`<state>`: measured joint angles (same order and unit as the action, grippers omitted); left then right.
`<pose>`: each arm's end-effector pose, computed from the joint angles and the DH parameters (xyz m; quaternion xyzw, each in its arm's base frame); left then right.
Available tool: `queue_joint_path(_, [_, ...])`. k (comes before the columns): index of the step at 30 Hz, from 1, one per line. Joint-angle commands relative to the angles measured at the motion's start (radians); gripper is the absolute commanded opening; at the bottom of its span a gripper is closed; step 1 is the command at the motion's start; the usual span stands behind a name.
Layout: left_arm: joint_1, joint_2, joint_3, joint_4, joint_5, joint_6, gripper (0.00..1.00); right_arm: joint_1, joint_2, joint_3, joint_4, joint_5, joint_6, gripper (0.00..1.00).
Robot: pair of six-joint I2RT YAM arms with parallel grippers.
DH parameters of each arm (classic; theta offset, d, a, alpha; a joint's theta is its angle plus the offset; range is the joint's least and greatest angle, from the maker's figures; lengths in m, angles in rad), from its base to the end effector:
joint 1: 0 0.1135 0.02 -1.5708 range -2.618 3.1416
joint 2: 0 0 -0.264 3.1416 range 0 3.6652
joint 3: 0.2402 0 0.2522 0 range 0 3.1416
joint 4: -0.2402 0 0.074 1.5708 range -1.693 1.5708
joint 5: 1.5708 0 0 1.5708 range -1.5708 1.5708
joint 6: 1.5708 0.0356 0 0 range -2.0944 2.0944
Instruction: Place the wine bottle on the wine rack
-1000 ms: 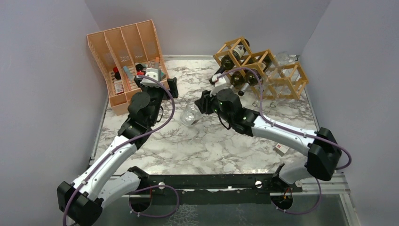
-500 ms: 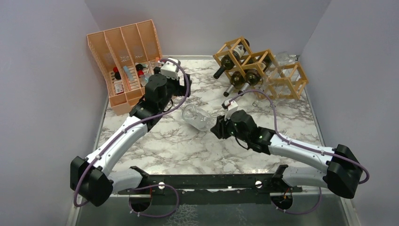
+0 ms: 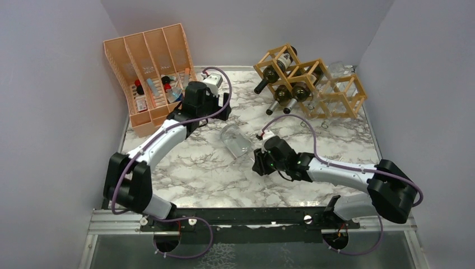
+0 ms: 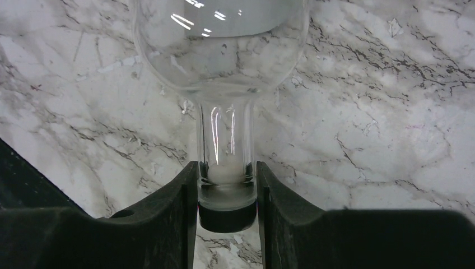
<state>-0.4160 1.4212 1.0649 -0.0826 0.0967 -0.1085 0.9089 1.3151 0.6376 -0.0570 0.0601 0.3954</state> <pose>0.3007 -0.1366 0.2988 0.1547 0.8292 -0.1783 0.5067 0.1633 0.2061 0.1887 -0.2201 0.8866 0.2245 0.3393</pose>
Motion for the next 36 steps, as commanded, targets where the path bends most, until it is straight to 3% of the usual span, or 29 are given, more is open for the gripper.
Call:
queue_joint_path(1, [0.04,0.139,0.069,-0.057,0.21,-0.029,0.85,-0.001,0.031,0.045,0.0,0.033,-0.003,0.03])
queue_joint_path(6, [0.043,0.239,0.094,-0.068,0.318,-0.021,0.79,-0.001,0.067,0.065,-0.016,0.052,-0.006,0.09])
queue_joint_path(13, [0.043,0.32,0.109,-0.09,0.368,0.011,0.7,-0.002,0.11,0.094,-0.04,0.068,0.007,0.36])
queue_joint_path(15, [0.042,0.336,0.118,-0.104,0.361,0.016,0.67,-0.001,0.13,0.109,-0.053,0.069,0.001,0.4])
queue_joint_path(24, [0.042,0.355,0.133,-0.127,0.368,0.03,0.62,-0.001,0.238,0.211,-0.105,0.064,-0.01,0.47])
queue_joint_path(36, [0.041,0.373,0.143,-0.161,0.358,0.041,0.56,-0.001,0.39,0.328,-0.172,0.088,0.03,0.49])
